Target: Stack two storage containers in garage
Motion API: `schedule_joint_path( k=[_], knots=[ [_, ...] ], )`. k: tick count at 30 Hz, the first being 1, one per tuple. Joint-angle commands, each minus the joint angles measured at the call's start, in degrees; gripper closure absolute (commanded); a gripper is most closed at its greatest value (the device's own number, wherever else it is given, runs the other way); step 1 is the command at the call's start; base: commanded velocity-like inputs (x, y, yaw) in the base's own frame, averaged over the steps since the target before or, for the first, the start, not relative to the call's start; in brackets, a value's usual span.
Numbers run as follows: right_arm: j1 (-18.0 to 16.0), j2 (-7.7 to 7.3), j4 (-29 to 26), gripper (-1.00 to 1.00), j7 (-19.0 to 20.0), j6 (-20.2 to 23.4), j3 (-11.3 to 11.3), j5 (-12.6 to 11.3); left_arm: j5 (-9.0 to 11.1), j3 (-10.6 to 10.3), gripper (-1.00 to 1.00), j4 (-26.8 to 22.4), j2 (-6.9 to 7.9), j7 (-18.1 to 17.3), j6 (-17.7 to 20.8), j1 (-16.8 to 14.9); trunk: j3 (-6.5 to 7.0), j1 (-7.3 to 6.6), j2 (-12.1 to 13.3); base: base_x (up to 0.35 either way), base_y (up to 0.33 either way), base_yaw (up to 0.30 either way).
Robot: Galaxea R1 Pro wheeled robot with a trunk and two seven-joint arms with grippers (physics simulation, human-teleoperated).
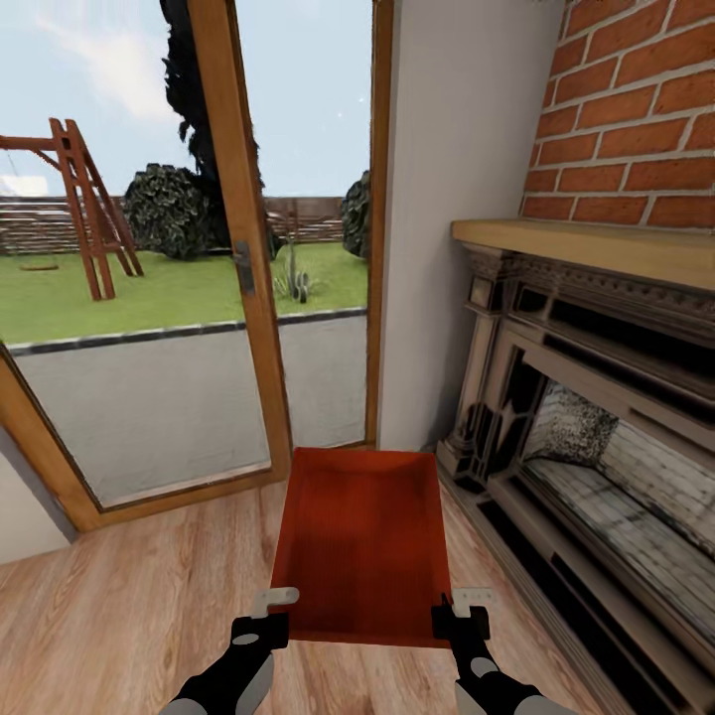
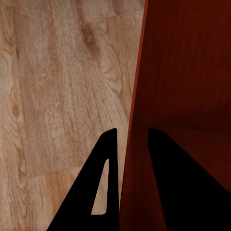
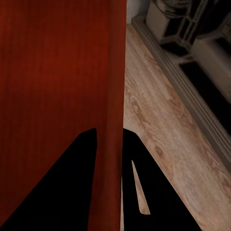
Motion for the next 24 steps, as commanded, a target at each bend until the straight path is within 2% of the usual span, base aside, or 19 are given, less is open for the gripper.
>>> schedule_joint_path(
  k=[1,24],
  knots=[
    [-0.1,0.02,-2.5,1.00,-0.3,-0.4,-0.1,0.4,1.4,-0.4,1.00,0.2,-0.05,0.3,0.2,0.0,0.03,0.00,0.0,0.000,0.000,0.000],
    [-0.1,0.02,-2.5,1.00,-0.3,-0.4,-0.1,0.4,1.4,-0.4,1.00,0.2,-0.05,0.3,0.2,0.0,2.10,0.00,0.0,0.000,0.000,0.000]
  ],
)
